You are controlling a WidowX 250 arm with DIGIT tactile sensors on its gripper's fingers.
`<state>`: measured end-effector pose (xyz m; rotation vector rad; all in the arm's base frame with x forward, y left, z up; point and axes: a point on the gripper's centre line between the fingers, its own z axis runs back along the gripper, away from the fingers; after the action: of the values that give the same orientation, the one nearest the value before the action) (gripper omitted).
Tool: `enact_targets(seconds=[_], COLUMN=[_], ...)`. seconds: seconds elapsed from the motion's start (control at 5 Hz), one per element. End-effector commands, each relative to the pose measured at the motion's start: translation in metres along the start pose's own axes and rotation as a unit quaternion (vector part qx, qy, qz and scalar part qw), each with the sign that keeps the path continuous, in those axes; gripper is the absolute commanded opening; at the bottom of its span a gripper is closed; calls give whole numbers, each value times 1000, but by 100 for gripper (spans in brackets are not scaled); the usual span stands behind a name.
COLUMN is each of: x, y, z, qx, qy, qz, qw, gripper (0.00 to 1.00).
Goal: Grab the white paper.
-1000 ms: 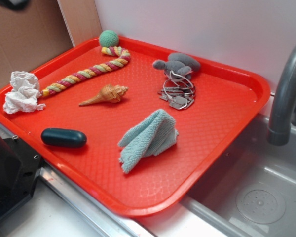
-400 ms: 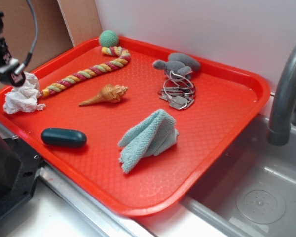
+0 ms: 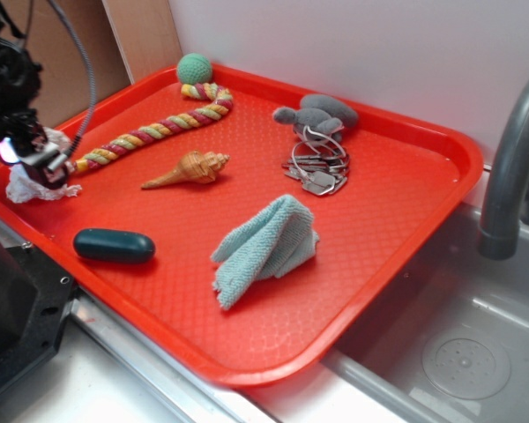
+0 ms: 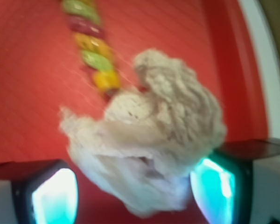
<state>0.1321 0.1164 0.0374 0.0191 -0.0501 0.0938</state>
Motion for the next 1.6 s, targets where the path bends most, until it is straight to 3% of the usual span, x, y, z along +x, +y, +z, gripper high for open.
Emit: enact_targets(seconds=[0.0,0.2,0.6,0.8,1.0,1.2,1.4], x=[23,24,21,13,11,31,53], y=[-11,-10,-15,-21,-42,-89,-123], z=[-26,-32,3,41,70,105,131], qx=[39,48,49,80,105,63,18], qy=[3,15,-16,-22,-4,-4,-30], qz=[-79,-65,-54,-40,-31,-39,-31], qw=[996,997,997,996,994,997,999], gripper=[100,0,0,0,0,0,0])
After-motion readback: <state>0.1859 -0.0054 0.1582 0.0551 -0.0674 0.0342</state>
